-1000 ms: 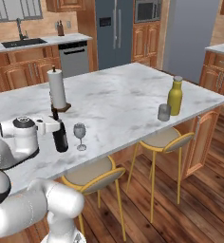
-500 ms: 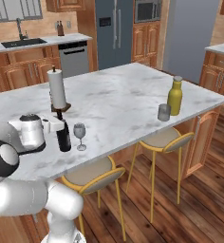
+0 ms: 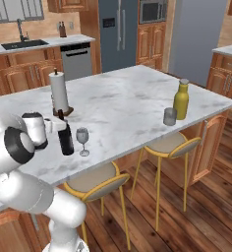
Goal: There is a wine glass and glass cup on the dining counter. Place the wine bottle next to the wine glass and the juice bottle next to the glass cup.
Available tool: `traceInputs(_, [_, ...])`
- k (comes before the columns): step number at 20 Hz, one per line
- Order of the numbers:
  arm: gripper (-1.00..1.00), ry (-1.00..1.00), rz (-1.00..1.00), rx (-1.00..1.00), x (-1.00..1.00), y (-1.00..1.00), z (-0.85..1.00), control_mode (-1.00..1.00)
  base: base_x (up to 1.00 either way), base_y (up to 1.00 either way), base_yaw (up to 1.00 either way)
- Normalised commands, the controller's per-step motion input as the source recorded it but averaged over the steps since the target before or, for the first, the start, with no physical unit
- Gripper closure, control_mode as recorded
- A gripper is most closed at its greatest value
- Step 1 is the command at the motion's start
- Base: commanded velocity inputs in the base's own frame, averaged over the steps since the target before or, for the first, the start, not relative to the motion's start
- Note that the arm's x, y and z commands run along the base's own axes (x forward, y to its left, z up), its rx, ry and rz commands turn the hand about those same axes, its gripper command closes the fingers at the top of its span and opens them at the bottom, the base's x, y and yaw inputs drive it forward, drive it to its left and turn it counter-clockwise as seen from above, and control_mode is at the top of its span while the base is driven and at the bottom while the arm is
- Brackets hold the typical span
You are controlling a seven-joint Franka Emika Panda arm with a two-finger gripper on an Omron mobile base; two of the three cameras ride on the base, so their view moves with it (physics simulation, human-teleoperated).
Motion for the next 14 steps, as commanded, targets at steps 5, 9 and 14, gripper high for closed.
traceInputs(5, [1.00, 0.00, 0.00, 0.08, -0.04, -0.04, -0.31, -1.00, 0.00, 0.00, 0.00])
traceInputs(9, [1.00, 0.00, 0.00, 0.11, -0.27, -0.13, -0.34, -1.00, 0.00, 0.00, 0.00])
traceInputs(14, [1.00, 0.00, 0.00, 0.13, -0.32, -0.15, -0.38, -1.00, 0.00, 0.00, 0.00])
